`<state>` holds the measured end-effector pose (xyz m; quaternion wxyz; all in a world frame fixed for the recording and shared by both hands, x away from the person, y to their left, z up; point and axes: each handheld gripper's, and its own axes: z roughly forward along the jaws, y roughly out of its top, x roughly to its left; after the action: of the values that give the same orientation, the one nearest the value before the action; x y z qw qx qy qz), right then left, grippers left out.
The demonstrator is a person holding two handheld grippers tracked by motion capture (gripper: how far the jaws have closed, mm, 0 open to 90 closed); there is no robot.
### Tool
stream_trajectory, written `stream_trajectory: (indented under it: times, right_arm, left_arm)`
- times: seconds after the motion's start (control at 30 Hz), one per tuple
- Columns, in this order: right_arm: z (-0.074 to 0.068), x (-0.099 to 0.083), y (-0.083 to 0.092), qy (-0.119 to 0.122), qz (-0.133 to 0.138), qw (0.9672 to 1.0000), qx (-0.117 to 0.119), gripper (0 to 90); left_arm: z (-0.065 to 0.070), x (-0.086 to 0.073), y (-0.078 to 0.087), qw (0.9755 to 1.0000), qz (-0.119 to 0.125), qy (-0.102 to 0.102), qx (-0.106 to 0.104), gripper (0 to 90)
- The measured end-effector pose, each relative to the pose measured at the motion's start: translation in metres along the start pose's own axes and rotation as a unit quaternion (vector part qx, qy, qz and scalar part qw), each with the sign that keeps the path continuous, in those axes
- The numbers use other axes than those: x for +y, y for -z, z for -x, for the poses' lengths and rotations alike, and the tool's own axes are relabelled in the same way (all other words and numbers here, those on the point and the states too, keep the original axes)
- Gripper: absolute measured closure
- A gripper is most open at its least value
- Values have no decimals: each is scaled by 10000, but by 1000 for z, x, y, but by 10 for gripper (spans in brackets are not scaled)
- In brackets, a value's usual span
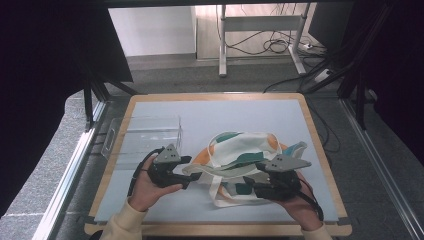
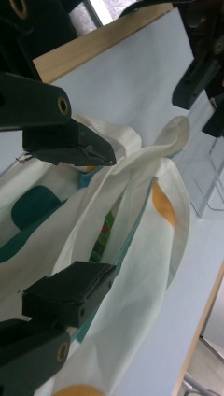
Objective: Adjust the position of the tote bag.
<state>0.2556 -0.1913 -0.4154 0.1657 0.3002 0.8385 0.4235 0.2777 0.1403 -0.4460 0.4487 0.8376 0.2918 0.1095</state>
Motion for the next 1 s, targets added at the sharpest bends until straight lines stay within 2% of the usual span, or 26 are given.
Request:
stream_trajectory:
  times: [0.4, 0.7, 0.83, 1.0]
  right_arm:
    - [-7, 1, -24, 155, -287, 9994, 145, 422]
    - [-5, -10, -42, 401, -780, 9961, 114, 468]
    - [-6, -13, -47, 507, -913, 9945, -16, 531]
    - [-3, -15, -49, 452, -955, 9943, -150, 637]
  left_arm:
    - [1, 2, 1, 10000, 42, -37, 1, 343]
    - [0, 2, 0, 10000, -2, -21, 4, 339]
    - [-1, 2, 0, 10000, -7, -18, 3, 336]
    - [-1, 1, 1, 10000, -24, -12, 2, 334]
